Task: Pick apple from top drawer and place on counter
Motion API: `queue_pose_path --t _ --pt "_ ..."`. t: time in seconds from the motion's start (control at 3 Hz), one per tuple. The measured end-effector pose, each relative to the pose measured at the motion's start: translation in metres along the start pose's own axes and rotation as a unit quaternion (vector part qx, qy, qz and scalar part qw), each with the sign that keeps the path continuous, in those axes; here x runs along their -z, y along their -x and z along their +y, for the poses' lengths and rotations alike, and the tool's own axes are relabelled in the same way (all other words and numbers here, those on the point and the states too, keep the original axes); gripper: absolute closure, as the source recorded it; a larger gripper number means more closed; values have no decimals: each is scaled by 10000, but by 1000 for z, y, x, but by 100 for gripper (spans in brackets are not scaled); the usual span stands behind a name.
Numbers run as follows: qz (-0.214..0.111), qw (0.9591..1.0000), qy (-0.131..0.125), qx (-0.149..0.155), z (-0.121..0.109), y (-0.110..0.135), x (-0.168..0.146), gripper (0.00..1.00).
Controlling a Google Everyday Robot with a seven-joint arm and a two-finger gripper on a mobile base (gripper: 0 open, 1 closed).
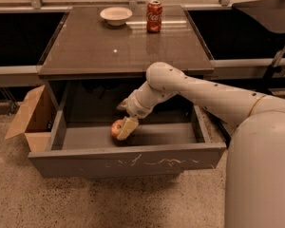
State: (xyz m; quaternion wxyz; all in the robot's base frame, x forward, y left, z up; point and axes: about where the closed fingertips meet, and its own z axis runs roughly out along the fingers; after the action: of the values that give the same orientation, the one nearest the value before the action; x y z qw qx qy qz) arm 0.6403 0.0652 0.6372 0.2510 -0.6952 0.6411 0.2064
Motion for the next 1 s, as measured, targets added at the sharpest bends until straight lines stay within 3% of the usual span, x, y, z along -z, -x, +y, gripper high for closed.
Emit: queue_pose_path --t 0.67,1.0 --pt "25 9999 124 -72 5 -6 -10 72" --pt "-166 9998 34 125 14 6 11 95"
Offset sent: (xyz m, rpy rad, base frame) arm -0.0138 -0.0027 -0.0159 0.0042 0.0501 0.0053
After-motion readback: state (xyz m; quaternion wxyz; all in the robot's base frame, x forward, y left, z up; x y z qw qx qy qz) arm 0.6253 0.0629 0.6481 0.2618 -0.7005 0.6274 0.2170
